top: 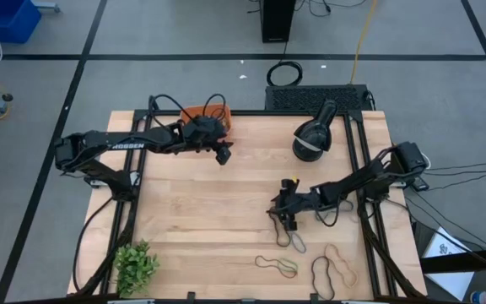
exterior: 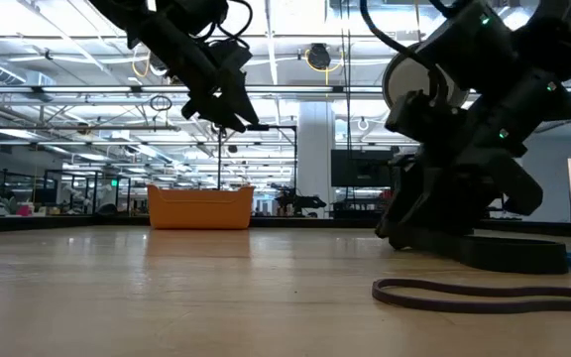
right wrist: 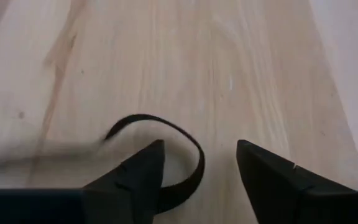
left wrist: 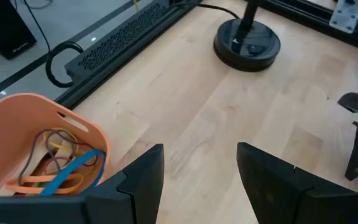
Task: Pick and place rubber bands into bin
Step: Put the top black rubber band into the orange container
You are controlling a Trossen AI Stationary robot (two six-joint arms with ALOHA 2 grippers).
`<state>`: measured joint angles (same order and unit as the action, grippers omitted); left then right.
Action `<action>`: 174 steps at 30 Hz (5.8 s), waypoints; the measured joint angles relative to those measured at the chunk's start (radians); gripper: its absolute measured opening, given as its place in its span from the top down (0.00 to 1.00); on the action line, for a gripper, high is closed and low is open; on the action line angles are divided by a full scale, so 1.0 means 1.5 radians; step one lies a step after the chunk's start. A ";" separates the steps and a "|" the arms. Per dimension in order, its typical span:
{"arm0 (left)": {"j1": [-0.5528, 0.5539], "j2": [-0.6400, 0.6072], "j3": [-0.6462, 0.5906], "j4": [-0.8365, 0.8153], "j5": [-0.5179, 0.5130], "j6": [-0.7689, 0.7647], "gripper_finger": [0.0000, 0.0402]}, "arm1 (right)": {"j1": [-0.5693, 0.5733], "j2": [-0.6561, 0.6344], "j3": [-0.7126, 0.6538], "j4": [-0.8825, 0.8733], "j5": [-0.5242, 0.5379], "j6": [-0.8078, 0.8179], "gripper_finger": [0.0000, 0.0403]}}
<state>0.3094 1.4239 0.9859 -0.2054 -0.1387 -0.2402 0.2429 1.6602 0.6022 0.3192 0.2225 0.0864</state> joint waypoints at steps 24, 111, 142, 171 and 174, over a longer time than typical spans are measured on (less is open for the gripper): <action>-0.084 0.000 0.000 -0.001 0.101 -0.089 0.48 | -0.002 -0.066 -0.002 0.054 -0.011 -0.071 1.00; -0.263 0.282 0.000 0.679 0.214 0.126 0.98 | 0.005 -0.259 -0.002 0.253 -0.062 -0.159 0.85; -0.069 -0.012 0.000 0.015 -0.134 0.090 0.97 | 0.005 -0.414 -0.002 -0.310 -0.007 -0.051 0.55; 0.188 0.111 0.000 -0.010 -0.136 0.089 0.94 | 0.005 -0.412 -0.002 -0.330 -0.012 0.067 0.55; 0.188 0.135 0.000 -0.012 -0.134 0.089 0.89 | 0.005 -0.412 -0.002 -0.382 -0.012 0.081 0.56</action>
<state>0.5915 1.6269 0.9863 -0.2230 -0.3400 -0.1066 0.2507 1.0416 0.5991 -0.2531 0.2041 0.2075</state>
